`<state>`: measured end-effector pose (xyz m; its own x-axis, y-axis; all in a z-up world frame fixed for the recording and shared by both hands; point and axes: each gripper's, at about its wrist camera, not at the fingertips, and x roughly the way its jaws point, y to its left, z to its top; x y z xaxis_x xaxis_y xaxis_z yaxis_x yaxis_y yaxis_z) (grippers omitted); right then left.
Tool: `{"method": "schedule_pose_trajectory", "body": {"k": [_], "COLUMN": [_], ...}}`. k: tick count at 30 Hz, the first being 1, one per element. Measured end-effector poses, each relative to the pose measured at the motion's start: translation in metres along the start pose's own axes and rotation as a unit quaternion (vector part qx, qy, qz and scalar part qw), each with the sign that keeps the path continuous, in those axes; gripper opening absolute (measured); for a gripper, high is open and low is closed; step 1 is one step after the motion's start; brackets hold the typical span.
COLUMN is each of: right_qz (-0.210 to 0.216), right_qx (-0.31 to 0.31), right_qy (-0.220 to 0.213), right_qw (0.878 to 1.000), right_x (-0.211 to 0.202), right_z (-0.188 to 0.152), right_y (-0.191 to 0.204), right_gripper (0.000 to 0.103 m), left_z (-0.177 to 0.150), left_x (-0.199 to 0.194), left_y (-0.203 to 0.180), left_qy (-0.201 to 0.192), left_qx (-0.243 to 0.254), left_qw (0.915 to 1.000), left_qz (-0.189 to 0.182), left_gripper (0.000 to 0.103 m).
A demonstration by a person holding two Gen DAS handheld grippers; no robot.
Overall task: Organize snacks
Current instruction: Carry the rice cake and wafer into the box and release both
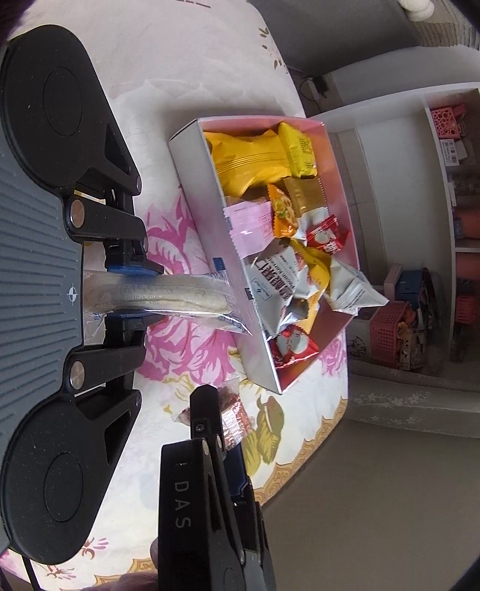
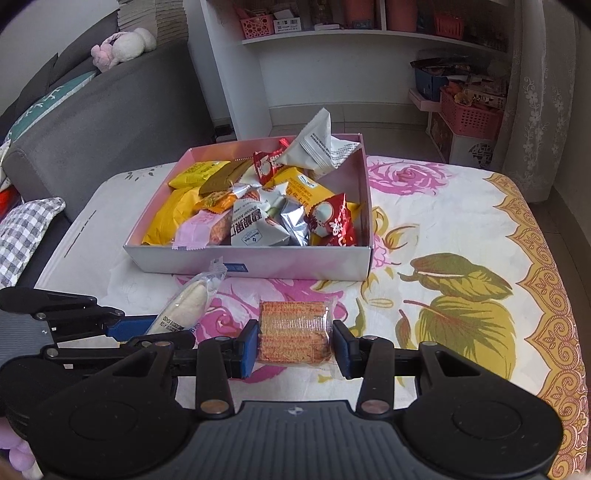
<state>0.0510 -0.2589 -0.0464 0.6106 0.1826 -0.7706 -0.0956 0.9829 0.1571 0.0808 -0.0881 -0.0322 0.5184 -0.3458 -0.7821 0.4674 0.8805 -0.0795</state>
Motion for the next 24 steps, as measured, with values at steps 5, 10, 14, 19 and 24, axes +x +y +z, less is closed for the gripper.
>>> {"method": "schedule_pose_trajectory", "body": {"k": [5,10,14,19,24], "right_qz": [0.008,0.000,-0.010,-0.001,0.001], "right_qx": [0.005,0.016,0.031,0.059,0.051], "right_qy": [-0.021,-0.037,-0.049,-0.055,-0.047], "right_qw": [1.000,0.999,0.998,0.997,0.998], "right_x": [-0.005,0.007,0.022,0.044,0.062], "right_z": [0.017,0.042,0.063,0.079,0.079], "right_y": [0.007,0.002,-0.009,-0.020,-0.015], "right_gripper": [0.034,0.034,0.034,0.035,0.035], "left_z": [0.021,0.045,0.066,0.086,0.092], "left_x": [-0.011,-0.005,0.011,0.039,0.058], "left_y": [0.018,0.043,0.058,0.067,0.066], "left_qy": [-0.030,-0.043,-0.050,-0.050,-0.051], "left_qx": [-0.028,-0.055,-0.070,-0.083,-0.078], "left_qw": [0.9991,0.9971,0.9955,0.9945,0.9945], "left_qz": [0.011,0.032,0.038,0.039,0.048], "left_gripper": [0.016,0.016,0.016,0.016,0.016]}}
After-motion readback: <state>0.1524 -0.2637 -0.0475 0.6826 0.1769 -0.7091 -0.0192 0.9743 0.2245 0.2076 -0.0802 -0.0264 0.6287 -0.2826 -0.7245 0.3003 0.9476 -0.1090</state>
